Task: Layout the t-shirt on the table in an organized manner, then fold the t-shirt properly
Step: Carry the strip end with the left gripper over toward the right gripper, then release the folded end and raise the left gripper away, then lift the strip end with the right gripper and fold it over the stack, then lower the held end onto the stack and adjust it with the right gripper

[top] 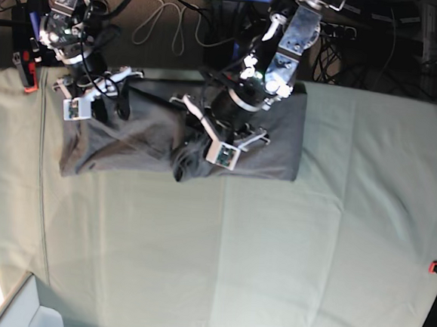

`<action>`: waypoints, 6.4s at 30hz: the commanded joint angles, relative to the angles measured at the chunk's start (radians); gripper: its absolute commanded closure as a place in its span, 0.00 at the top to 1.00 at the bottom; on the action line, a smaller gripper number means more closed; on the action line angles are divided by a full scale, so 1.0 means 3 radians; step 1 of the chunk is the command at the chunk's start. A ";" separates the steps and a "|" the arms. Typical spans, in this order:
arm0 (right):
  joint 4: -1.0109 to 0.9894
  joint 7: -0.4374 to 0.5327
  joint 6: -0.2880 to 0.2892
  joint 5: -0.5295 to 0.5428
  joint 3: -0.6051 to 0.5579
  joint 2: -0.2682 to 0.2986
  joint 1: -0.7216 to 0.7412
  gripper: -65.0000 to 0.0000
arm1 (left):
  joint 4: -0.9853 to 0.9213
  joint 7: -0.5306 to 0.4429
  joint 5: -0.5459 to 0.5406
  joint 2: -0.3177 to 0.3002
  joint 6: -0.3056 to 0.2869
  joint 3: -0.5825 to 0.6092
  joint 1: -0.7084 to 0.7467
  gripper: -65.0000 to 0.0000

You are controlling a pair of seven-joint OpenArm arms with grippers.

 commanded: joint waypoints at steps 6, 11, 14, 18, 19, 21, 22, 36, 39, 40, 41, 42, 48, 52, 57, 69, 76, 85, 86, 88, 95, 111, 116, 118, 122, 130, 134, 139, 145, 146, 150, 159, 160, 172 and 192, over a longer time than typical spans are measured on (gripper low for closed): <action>0.0067 0.0079 0.0047 0.0054 0.0005 0.0015 0.0014 0.44 | 0.0506 -0.0093 -0.0020 0.0029 -0.0017 -0.0014 0.0101 0.43; 0.0067 0.0079 0.0047 0.0054 0.0005 0.0015 0.0025 0.44 | 0.0915 -0.0077 -0.0025 -0.0078 -0.0012 -0.0408 0.0259 0.43; 0.0072 0.0079 0.0047 0.0054 0.0005 0.0015 0.0030 0.44 | 0.0690 -0.0072 -0.0025 -0.0078 -0.0028 -0.0576 0.0249 0.43; 0.0077 0.0079 0.0047 0.0054 0.0025 0.0010 0.0101 0.44 | 0.0296 -0.0072 -0.0025 -0.0078 -0.0043 -0.0387 0.0213 0.43; 0.0102 0.0079 0.0047 0.0054 0.0025 0.0010 0.0106 0.44 | 0.0204 -0.0072 -0.0025 -0.0083 -0.0043 -0.0259 0.0208 0.43; 0.0195 0.0079 0.0047 0.0054 0.0030 0.0010 0.0112 0.44 | 0.0076 -0.0072 -0.0010 -0.0088 -0.0048 -0.0039 0.0162 0.43; 0.0281 0.0079 0.0047 0.0059 0.0030 0.0010 0.0112 0.44 | 0.0035 -0.0077 0.0001 -0.0088 -0.0048 0.0068 0.0152 0.43; 0.0235 -0.0514 0.0047 0.0054 0.0317 0.0291 0.0511 0.68 | 0.0204 -0.0093 -0.0030 -0.0078 -0.0048 0.0539 0.0142 0.43; 0.0092 -0.0647 0.0047 0.0054 0.0317 0.0363 0.0603 0.68 | 0.0163 -0.0093 -0.0030 -0.0063 -0.0048 0.0661 0.0132 0.43; 0.0041 -0.0658 0.0047 0.0054 0.0317 0.0368 0.0633 0.68 | 0.0168 -0.0093 -0.0030 -0.0063 -0.0048 0.0687 0.0116 0.43; -0.0010 -0.0658 0.0047 0.0054 0.0317 0.0368 0.0654 0.68 | 0.0199 -0.0093 -0.0030 -0.0068 -0.0048 0.0707 0.0116 0.43; -0.0061 -0.0658 0.0047 0.0054 0.0317 0.0373 0.0674 0.68 | 0.0224 -0.0093 -0.0030 -0.0078 -0.0048 0.0718 0.0126 0.43; -0.0312 -0.0658 0.0047 0.0054 0.0322 0.0445 0.0710 0.68 | 0.0603 -0.0088 -0.0030 -0.0313 -0.0023 0.0467 0.0208 0.43; -0.0404 -0.0658 0.0047 0.0059 0.0317 0.0526 0.0715 0.68 | 0.0828 -0.0083 -0.0030 -0.0441 -0.0023 -0.0044 0.0341 0.43; -0.0481 -0.0658 0.0047 0.0059 0.0322 0.0526 0.0725 0.68 | 0.1043 -0.0083 -0.0030 -0.0441 -0.0043 -0.0853 0.0505 0.43; -0.0501 -0.0658 -0.0161 0.0059 0.0368 0.0506 0.0725 0.68 | 0.1140 -0.0072 -0.0690 -0.0467 -0.0048 -0.2019 0.0597 0.43; -0.0762 -0.0663 -0.0181 0.0059 0.0363 0.0506 0.0771 0.68 | 0.1140 -0.0072 -0.0818 -0.0467 -0.0048 -0.2203 0.0597 0.43; -0.0890 -0.0668 0.0047 0.0064 0.0357 0.0393 0.0797 0.49 | 0.1135 -0.0072 -0.0823 -0.0513 -0.0048 -0.2208 0.0597 0.43; -0.0890 -0.0668 0.0047 0.0059 0.0357 0.0388 0.0797 0.42 | 0.1140 -0.0072 -0.0823 -0.0513 -0.0048 -0.2208 0.0597 0.43; -0.0890 -0.0668 0.0047 0.0059 0.0357 0.0388 0.0792 0.27 | 0.1140 -0.0072 -0.0818 -0.0513 -0.0048 -0.2213 0.0597 0.43; -0.0614 -0.0668 0.0047 0.0074 0.0363 0.0322 0.0633 0.00 | 0.1150 -0.0072 -0.0823 -0.0508 -0.0048 -0.2428 0.0592 0.43; 0.1432 -0.1409 0.0047 0.0069 -0.0026 -0.0302 0.0209 0.00 | 0.1130 -0.0072 -0.0828 -0.0513 -0.0048 -0.3006 0.0582 0.43; 0.1565 -0.1491 0.0047 0.0069 -0.0584 -0.0347 0.0060 0.00 | 0.1130 -0.0072 -0.0828 -0.0513 -0.0048 -0.3267 0.0582 0.43; 0.1545 -0.1496 0.0047 0.0064 -0.0783 -0.0347 0.0060 0.00 | 0.1130 -0.0072 -0.0828 -0.0513 -0.0048 -0.3369 0.0582 0.43; 0.1509 -0.1476 0.0047 0.0074 -0.1320 -0.0347 0.0096 0.00 | 0.1130 -0.0072 -0.0828 -0.0585 -0.0048 -0.3512 0.0597 0.43; 0.0895 -0.1471 -0.0207 0.0079 -0.1980 -0.0347 0.0546 0.00 | 0.1109 -0.0072 -0.0833 -0.0620 -0.0053 -0.3681 0.0756 0.43; 0.0609 -0.1471 -0.0207 0.0079 -0.2011 -0.0347 0.0802 0.00 | 0.1099 -0.0072 -0.0833 -0.0620 -0.0053 -0.3722 0.0761 0.43; 0.0348 -0.1471 -0.0207 0.0079 -0.2302 -0.0347 0.0981 0.00 | 0.1058 -0.0072 -0.0833 -0.0620 -0.0053 -0.3722 0.0776 0.43; 0.0215 -0.1471 -0.0207 0.0079 -0.2589 -0.0347 0.1088 0.00 | 0.1058 -0.0072 -0.0833 -0.0620 -0.0053 -0.3722 0.0771 0.43; 0.0164 -0.1471 -0.0207 0.0079 -0.2614 -0.0347 0.1124 0.00 | 0.1058 -0.0072 -0.0833 -0.0620 -0.0053 -0.3722 0.0771 0.43; -0.0051 -0.1471 -0.0207 0.0079 -0.2696 -0.0347 0.1242 0.00 | 0.1058 -0.0072 -0.0833 -0.0620 -0.0053 -0.3722 0.0771 0.43; -0.0281 -0.1476 -0.0207 0.0079 -0.2987 -0.0347 0.1360 0.21 | 0.1053 -0.0072 -0.0833 -0.0620 -0.0053 -0.3722 0.0766 0.43; -0.0281 -0.1476 -0.0207 0.0079 -0.2993 -0.0347 0.1360 0.27 | 0.1053 -0.0072 -0.0833 -0.0620 -0.0053 -0.3722 0.0761 0.43; 0.0987 -0.1471 -0.0186 0.0079 -0.2645 -0.0200 0.0863 0.45 | 0.1053 -0.0072 -0.0828 -0.0620 -0.0053 -0.3696 0.0735 0.43; 0.0824 -0.1507 -0.0186 0.0079 -0.2215 -0.0082 0.0531 0.45 | 0.0940 -0.0067 -0.0828 -0.0620 -0.0053 -0.3691 0.0612 0.43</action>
